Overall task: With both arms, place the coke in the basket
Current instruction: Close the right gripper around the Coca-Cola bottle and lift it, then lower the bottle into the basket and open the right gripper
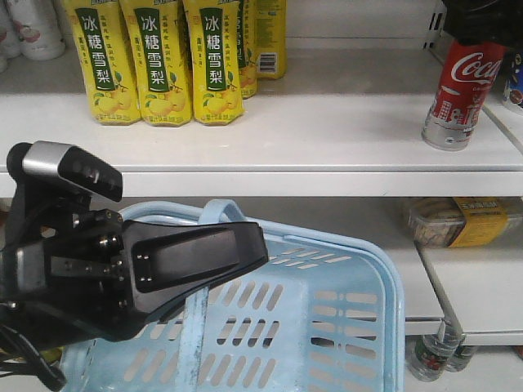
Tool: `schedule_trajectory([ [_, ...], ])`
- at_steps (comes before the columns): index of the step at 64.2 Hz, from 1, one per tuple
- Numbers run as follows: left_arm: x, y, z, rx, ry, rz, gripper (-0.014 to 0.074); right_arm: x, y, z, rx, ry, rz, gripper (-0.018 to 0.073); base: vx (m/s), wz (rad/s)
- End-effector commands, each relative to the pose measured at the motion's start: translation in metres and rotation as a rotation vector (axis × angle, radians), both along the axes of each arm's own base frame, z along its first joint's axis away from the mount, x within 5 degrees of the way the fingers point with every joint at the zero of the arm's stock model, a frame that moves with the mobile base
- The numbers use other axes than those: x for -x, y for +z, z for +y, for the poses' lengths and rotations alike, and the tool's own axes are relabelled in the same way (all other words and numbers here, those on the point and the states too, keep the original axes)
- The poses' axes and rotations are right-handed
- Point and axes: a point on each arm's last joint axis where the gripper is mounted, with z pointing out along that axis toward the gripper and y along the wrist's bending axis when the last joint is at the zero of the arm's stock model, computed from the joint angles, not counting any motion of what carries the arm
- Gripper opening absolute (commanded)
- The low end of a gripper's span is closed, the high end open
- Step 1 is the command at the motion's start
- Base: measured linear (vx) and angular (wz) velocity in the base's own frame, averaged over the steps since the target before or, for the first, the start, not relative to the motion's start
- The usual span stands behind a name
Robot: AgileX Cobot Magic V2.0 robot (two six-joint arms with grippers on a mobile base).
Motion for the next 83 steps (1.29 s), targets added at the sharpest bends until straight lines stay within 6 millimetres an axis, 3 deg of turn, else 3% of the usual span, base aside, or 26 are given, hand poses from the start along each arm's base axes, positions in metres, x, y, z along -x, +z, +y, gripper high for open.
schedule_trajectory([
  [1,0.012,0.025,0.006,0.183,-0.091,-0.070,-0.0006,-0.005,0.019,-0.006,-0.043,-0.015,-0.069,0.0573,0.00,0.00],
  [7,0.012,0.025,0.006,0.185,-0.092,-0.070,-0.0006,-0.008,0.017,-0.006,-0.040,-0.021,-0.054,0.0527,0.00,0.00],
  [12,0.012,0.025,0.006,0.183,-0.091,-0.070,-0.0006,-0.007,0.017,-0.006,-0.041,-0.024,-0.048,0.0429,0.00,0.00],
  [26,0.012,0.025,0.006,0.184,-0.091,-0.070,-0.0006,0.013,0.026,-0.012,0.016,-0.056,-0.031,-0.0019,0.00,0.00],
  [33,0.012,0.025,0.006,0.184,-0.091,-0.070,-0.0006,0.036,0.037,-0.018,0.023,-0.079,-0.029,-0.0011,0.00,0.00],
  [43,0.012,0.025,0.006,0.184,-0.091,-0.070,-0.0006,0.085,0.050,-0.017,0.045,-0.067,0.013,-0.0009,0.00,0.00],
  [55,0.012,0.025,0.006,0.184,-0.091,-0.070,-0.0006,0.142,0.052,0.010,0.024,0.229,0.102,-0.0007,0.00,0.00],
  [61,0.012,0.025,0.006,0.184,-0.091,-0.070,-0.0006,0.155,0.039,0.029,-0.007,0.422,0.175,-0.0005,0.00,0.00],
  [68,0.012,0.025,0.006,0.184,-0.091,-0.070,-0.0006,0.155,0.011,0.054,-0.047,0.577,0.247,-0.0005,0.00,0.00],
  [83,0.012,0.025,0.006,0.184,-0.091,-0.070,-0.0006,0.146,-0.048,0.078,-0.079,0.633,0.288,-0.0003,0.00,0.00],
])
